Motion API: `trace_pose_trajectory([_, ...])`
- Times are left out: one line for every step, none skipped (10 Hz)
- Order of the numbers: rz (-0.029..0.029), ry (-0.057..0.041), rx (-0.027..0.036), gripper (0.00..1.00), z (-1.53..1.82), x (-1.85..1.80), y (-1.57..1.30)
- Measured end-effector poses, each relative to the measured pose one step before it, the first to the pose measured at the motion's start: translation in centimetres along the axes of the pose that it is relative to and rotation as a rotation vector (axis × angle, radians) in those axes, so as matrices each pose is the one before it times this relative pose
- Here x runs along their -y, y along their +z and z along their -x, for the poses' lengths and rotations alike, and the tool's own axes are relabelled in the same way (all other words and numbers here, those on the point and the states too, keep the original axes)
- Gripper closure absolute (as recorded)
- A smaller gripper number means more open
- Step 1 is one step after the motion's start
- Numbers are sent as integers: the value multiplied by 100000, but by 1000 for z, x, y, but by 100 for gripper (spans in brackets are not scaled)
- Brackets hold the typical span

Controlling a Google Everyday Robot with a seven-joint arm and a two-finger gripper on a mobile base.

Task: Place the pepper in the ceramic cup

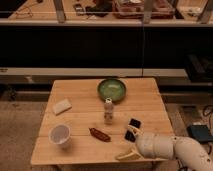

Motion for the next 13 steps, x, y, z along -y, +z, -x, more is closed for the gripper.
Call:
trace_pose_trajectory([3,0,-3,20,0,-1,1])
trace_pose_trajectory([-115,-178,-200,20,-6,33,-17])
trace_pose_trajectory([-624,-406,-1073,20,-28,232,-89])
trace_pose_trajectory([-750,-1424,-2409,20,429,566,67])
trace_pose_trajectory([-753,-1994,-2865,20,717,715,207])
trace_pose_trajectory([-1114,-2968,-4111,20,1241,926,256])
trace_pose_trajectory([-789,-1886,-2752,20,872,630,156])
trace_pose_trajectory([-17,-1461,-2604,20,826,590,368])
trace_pose_trajectory([275,-1375,-2415,20,919,550,460])
trace_pose_trajectory([-119,-353,-940,20,207,219,84])
trace_pose_trajectory([-252,177,-44,20,-74,38,-109])
trace_pose_trajectory([22,-23,15,20,9,-4,7])
trace_pose_trajectory([234,-166,40,20,74,-34,98])
